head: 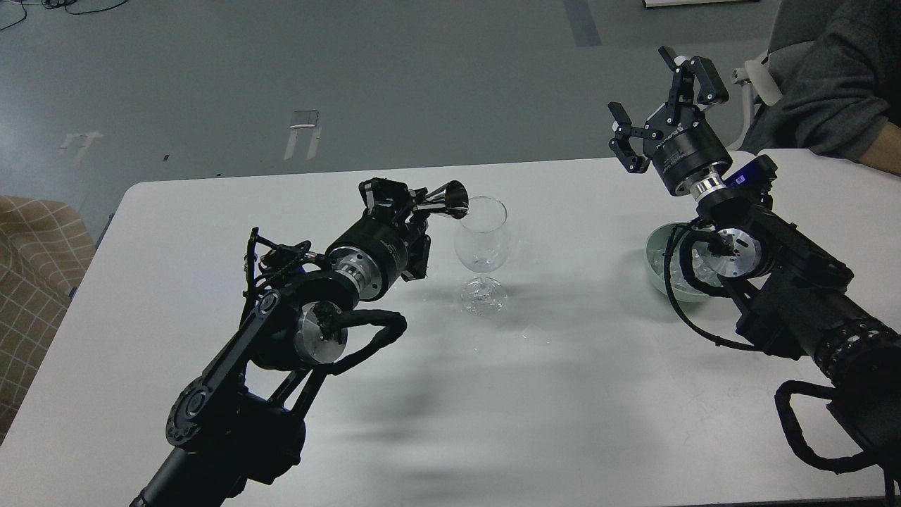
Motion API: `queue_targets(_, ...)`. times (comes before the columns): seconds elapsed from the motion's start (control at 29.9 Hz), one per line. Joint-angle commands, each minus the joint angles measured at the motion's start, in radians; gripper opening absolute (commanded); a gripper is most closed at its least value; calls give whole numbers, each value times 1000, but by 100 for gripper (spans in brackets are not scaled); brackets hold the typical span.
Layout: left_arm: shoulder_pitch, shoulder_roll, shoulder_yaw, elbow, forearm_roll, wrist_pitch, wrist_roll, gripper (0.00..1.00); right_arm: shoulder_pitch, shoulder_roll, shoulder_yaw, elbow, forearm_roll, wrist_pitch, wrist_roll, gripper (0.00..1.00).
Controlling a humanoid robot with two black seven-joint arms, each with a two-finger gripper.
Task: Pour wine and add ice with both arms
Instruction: 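Tilt the jigger over the wine glass rim to pour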
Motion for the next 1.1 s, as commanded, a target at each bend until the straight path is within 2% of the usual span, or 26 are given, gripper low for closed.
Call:
queue_targets(0.0,1,0,1,0,3,0,4,0,0,0,0,0,0,0,0,100)
queue_targets(0.27,-8,0,11,-2,41,-6,24,0,-6,-2,0,0,0,0,0,100)
queue_targets(1.07,-8,0,12,-2,111,-17,22,0,-6,0,0,0,0,0,0,100)
